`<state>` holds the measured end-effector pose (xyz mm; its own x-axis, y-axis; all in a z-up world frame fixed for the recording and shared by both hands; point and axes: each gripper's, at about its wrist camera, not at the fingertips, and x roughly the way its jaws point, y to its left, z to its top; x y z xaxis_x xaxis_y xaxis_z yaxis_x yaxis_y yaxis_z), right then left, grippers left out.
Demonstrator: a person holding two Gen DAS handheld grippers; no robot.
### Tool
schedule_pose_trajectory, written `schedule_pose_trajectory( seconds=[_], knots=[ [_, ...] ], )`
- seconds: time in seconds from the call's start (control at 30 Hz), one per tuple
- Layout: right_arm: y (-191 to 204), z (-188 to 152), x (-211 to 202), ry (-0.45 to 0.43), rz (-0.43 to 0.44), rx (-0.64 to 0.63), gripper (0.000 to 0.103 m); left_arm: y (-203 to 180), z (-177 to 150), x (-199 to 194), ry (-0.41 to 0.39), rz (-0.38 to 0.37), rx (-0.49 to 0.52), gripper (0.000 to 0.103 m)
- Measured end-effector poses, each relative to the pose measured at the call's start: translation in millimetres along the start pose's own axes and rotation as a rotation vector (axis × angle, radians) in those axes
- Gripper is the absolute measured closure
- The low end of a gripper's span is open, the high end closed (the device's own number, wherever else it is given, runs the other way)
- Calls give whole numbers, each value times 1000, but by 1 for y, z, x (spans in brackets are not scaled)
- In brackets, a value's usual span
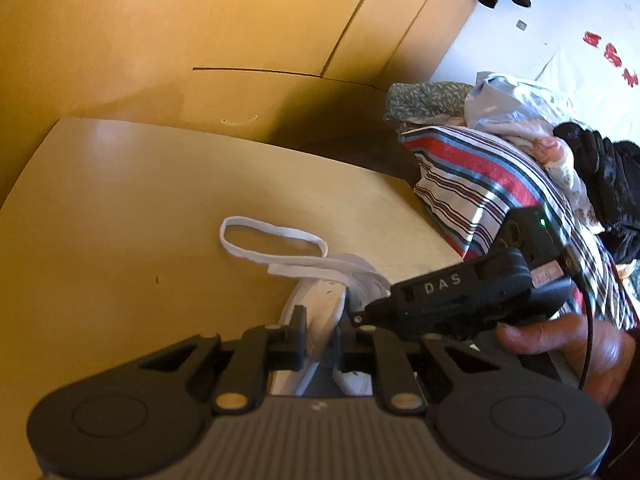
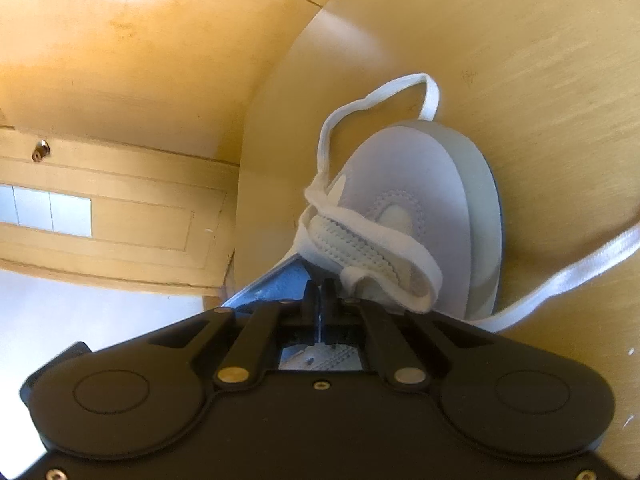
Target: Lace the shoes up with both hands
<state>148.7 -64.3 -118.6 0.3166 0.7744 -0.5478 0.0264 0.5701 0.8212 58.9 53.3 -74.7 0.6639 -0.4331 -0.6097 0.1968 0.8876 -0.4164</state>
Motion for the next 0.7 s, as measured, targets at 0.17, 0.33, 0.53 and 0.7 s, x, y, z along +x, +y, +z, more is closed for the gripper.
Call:
schedule_pose_trajectory(
  seconds=[0.17,0.33,0.53,0.7],
  knots=[
    [-5,1,-4,1,12,15,103,0,0,0,6,-5,6,89],
    [-14,-1,-9,-1,28,38,103,-3,-1,0,9,-7,24,89],
    [-7,-1,-8,-8,4,2,103,-6,-2,0,21,-10,52,89],
    [6,2,-6,-13,-36,-73,103,-10,-2,1,32,-6,100,89]
  ],
)
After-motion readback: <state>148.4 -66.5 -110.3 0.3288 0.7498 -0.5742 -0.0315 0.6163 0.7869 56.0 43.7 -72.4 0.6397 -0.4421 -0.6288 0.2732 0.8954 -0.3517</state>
